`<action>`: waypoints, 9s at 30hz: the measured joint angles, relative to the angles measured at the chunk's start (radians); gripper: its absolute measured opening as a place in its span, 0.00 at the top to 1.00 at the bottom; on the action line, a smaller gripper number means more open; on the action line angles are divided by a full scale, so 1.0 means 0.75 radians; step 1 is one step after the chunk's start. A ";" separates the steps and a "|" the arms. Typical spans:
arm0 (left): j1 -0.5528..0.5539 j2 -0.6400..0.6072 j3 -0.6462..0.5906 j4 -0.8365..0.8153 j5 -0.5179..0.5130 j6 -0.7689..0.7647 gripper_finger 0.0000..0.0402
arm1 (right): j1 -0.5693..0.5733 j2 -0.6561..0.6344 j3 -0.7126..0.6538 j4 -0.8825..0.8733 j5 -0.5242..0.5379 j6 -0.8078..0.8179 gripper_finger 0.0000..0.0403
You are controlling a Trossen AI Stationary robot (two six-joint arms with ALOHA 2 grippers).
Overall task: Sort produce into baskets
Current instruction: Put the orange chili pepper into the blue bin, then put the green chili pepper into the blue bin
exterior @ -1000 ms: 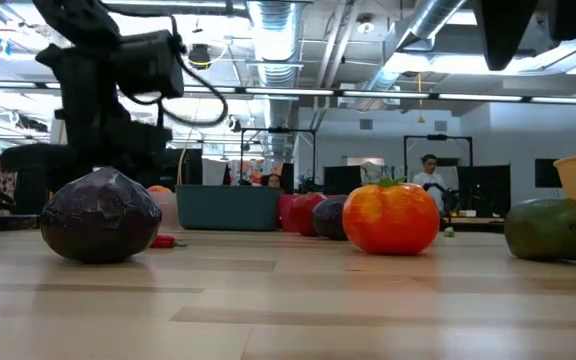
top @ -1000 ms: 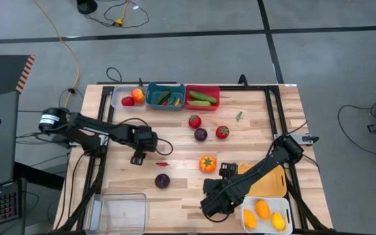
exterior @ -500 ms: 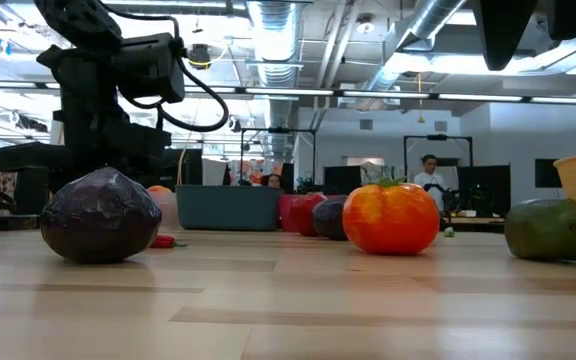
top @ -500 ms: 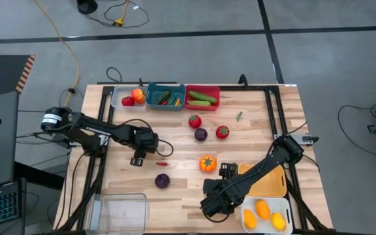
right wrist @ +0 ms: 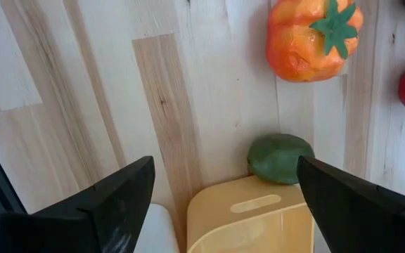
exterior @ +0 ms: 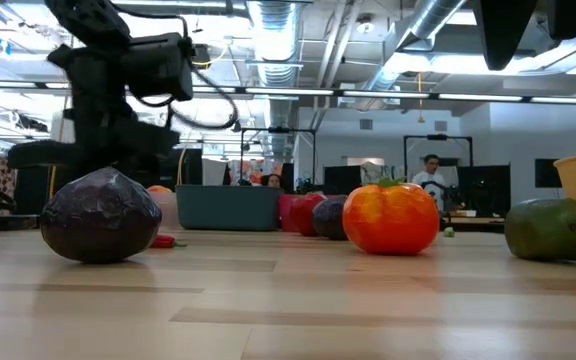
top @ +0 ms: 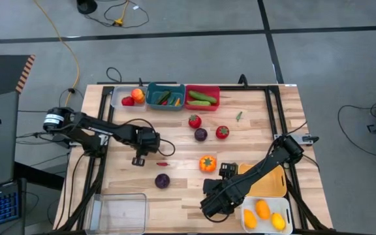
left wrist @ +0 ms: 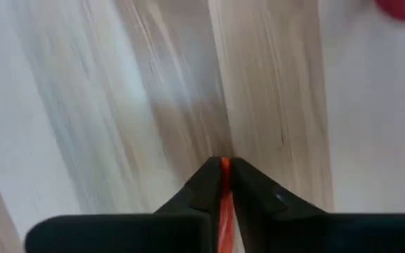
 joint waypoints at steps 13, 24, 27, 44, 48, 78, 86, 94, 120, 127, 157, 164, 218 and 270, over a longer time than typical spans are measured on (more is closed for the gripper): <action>0.000 -0.003 0.270 0.016 0.008 0.111 1.00 | 0.001 -0.001 0.000 -0.005 0.031 -0.136 0.07; 0.116 -0.005 0.431 0.518 -0.007 0.254 1.00 | -0.027 -0.249 -0.113 -0.007 0.246 -0.202 0.07; 0.171 -0.005 0.431 0.652 -0.020 0.268 1.00 | -0.041 -0.375 -0.175 -0.007 0.358 -0.201 0.07; 0.444 -0.005 0.431 0.954 -0.047 0.224 1.00 | -0.528 -0.977 -0.752 0.323 0.728 -0.516 0.07; 0.502 -0.005 0.431 0.982 -0.048 0.196 1.00 | -0.672 -1.065 -0.867 0.487 0.631 -0.599 0.07; 0.762 0.005 0.431 0.822 -0.222 -0.349 0.90 | -1.243 -0.799 -0.995 0.837 0.589 -0.663 0.07; 0.769 0.006 0.431 0.817 -0.222 -0.332 0.72 | -1.393 -0.797 -0.995 0.833 0.560 -0.511 0.07; 0.769 0.006 0.431 0.813 -0.222 -0.331 0.66 | -1.522 -0.796 -1.010 0.824 0.306 -0.407 0.07; 0.769 0.006 0.431 0.812 -0.200 -0.331 0.66 | -1.429 -0.796 -1.380 0.853 0.273 0.523 0.15; 0.769 0.006 0.431 0.812 -0.175 -0.331 0.66 | -1.411 -0.796 -1.490 0.950 0.275 0.650 0.19; 0.769 0.006 0.431 0.812 -0.176 -0.346 0.66 | -1.432 -0.793 -1.747 1.452 0.345 0.671 0.30; 0.769 0.006 0.431 0.812 -0.176 -0.350 0.66 | -1.418 -0.793 -1.747 1.478 0.390 0.661 0.30; 0.750 0.006 0.431 0.812 -0.176 -0.351 0.66 | -1.351 -0.662 -1.714 1.527 0.461 0.657 0.80; 0.684 -0.407 0.432 0.141 0.108 0.058 0.66 | -1.310 0.043 -0.950 3.265 -0.193 -0.378 0.77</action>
